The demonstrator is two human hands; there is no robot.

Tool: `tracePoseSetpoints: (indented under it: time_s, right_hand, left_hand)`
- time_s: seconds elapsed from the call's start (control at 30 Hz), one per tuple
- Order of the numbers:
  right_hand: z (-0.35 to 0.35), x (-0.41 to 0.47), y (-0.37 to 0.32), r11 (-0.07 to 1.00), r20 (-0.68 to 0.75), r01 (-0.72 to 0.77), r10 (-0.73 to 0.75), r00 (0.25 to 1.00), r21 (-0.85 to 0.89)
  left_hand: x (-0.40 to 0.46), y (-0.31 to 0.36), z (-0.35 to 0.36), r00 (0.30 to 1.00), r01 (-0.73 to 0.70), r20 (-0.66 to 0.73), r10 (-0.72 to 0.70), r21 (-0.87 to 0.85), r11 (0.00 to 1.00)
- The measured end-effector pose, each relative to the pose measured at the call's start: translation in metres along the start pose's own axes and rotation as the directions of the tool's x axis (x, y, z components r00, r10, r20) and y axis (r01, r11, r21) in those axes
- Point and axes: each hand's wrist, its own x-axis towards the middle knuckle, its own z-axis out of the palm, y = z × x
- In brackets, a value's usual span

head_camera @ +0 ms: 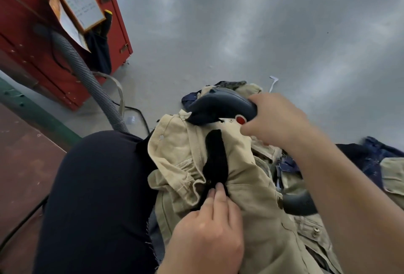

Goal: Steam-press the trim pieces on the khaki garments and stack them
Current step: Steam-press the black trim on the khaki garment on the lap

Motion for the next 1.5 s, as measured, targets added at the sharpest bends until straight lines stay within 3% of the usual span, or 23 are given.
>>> tracePoseSetpoints:
  time_s: [0.13, 0.27, 0.4, 0.5, 0.57, 0.77, 0.93, 1.03, 1.17, 1.3, 1.5]
  right_hand:
    - [-0.004, 0.022, -0.005, 0.999, -0.047, -0.021, 0.022, 0.999, 0.036]
    - [-0.037, -0.013, 0.017, 0.973, -0.076, 0.074, -0.059, 0.995, 0.217]
    - [-0.058, -0.068, 0.035, 0.971, -0.015, 0.084, -0.083, 0.996, 0.223]
    - [-0.045, -0.080, 0.041, 0.994, 0.064, 0.039, -0.046, 0.997, 0.100]
    - [-0.029, -0.075, 0.039, 0.999, 0.096, 0.030, -0.033, 0.995, 0.038]
    - [-0.008, -0.016, 0.017, 0.994, 0.041, 0.011, -0.016, 0.999, 0.113]
    - [0.000, 0.039, -0.020, 0.995, 0.102, 0.003, -0.013, 0.995, 0.102]
    - [-0.008, 0.050, -0.019, 0.995, 0.066, 0.004, -0.010, 0.998, 0.095]
    - [-0.042, 0.025, 0.010, 0.976, 0.012, 0.043, -0.046, 0.999, 0.213]
    - [-0.057, -0.022, 0.041, 0.967, -0.042, 0.033, -0.023, 0.999, 0.254]
    - [-0.050, -0.038, 0.121, 0.936, -0.062, -0.116, 0.145, 0.987, 0.333]
  left_hand:
    - [0.000, -0.002, -0.002, 1.000, -0.005, 0.007, 0.005, -0.014, 1.000]
    - [0.000, -0.004, -0.004, 1.000, -0.001, 0.022, 0.002, -0.029, 1.000]
    - [0.002, -0.004, -0.005, 0.999, -0.010, 0.036, 0.011, -0.021, 1.000]
    - [0.001, -0.003, -0.005, 0.999, -0.018, 0.036, 0.018, -0.011, 1.000]
    - [0.000, -0.003, -0.004, 0.999, -0.010, 0.030, 0.011, -0.027, 1.000]
    - [0.000, -0.007, -0.004, 0.999, -0.009, 0.037, 0.011, -0.042, 0.999]
    - [0.001, -0.003, -0.004, 0.999, 0.008, 0.035, -0.008, -0.017, 1.000]
    - [0.002, -0.002, -0.008, 0.997, 0.030, 0.067, -0.026, -0.069, 0.997]
    - [0.012, -0.009, -0.022, 0.992, 0.099, 0.099, -0.082, -0.177, 0.979]
    - [0.052, -0.025, -0.033, 0.944, 0.256, 0.223, -0.242, -0.037, 0.966]
    - [0.088, -0.034, -0.027, 0.937, 0.233, 0.240, -0.253, 0.112, 0.966]
